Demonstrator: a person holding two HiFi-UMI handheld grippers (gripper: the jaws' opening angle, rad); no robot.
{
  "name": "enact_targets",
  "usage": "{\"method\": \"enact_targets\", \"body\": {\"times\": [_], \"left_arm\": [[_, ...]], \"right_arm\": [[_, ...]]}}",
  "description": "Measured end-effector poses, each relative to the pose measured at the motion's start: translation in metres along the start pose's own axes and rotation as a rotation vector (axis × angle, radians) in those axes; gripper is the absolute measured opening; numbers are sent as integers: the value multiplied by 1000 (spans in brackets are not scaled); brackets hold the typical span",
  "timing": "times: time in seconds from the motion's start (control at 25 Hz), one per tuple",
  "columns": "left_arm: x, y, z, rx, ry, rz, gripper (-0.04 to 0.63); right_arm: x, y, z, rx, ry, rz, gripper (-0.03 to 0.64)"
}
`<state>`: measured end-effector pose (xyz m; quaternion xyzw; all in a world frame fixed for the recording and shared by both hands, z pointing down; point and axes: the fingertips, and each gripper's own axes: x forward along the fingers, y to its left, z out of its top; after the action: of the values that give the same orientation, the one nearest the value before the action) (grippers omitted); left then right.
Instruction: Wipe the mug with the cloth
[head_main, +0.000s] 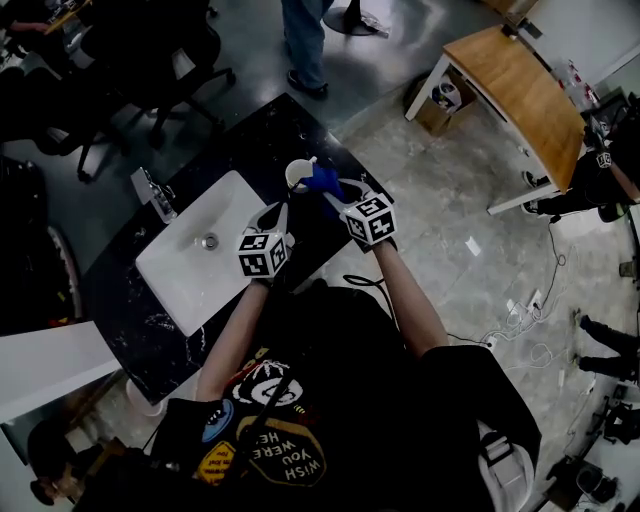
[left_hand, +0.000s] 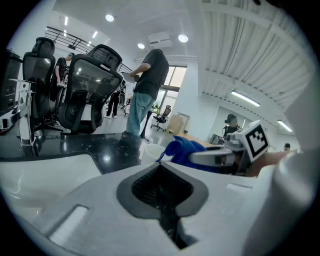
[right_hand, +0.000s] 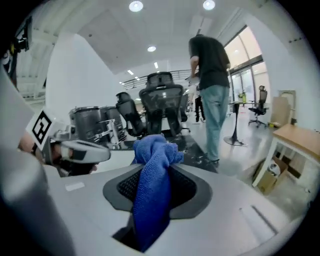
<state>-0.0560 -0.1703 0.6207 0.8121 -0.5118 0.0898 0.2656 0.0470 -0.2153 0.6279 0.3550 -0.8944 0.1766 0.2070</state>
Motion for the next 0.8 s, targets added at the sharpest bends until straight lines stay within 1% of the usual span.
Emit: {"method": "enact_targets", "body": {"times": [0.08,0.12,0.16,0.2,0.24,0.36,0.4,0.44,0.48,0.52,0.56,0.6,0.68,0.72,0.76,0.8], "left_arm": [[0,-1,-1,-3,2,-2,3],[1,-2,-1,-2,3,-4,3],[1,-3,-1,-2,3,-7,3],[2,-3,-1,-1,4,-8,3],[2,-3,-1,-1,5,-9,3],[2,-3,0,-1,3,-11,3],[2,-2,-1,-3,4,-10,3],[1,-1,-2,-7,7,-9,3],[1,0,-3,-10,9,-8,3],[0,1,-4,-13,10,-6,3],[0,1,-4,-15,10,-5,3],[-1,1,-5,-17,9,-4,3],[-1,1,-5,-19,9,-5,3],[-1,0,-6,-20,11,-7,3],[0,-1,-6,-19,14,-10,3],[0,-3,-7,-19,18,-14,3]], "right_arm": [[-1,-29,10,47,-26,-98,124],[3,-37,10,65,-11,-126,124],[9,-38,6,68,22,-131,124],[17,-32,-2,47,68,-108,124],[24,-18,-11,1,118,-61,124],[31,36,-47,-180,257,115,124],[29,50,-59,-221,290,160,124],[28,59,-68,-246,307,186,124],[25,61,-72,-252,303,189,124],[23,57,-68,-237,272,167,124],[19,48,-57,-202,216,129,124],[15,33,-41,-151,142,77,124],[6,-6,-8,-32,5,-60,124],[3,-26,2,20,-30,-132,124],[4,-42,7,59,-33,-185,124],[9,-50,6,79,-4,-206,124]]}}
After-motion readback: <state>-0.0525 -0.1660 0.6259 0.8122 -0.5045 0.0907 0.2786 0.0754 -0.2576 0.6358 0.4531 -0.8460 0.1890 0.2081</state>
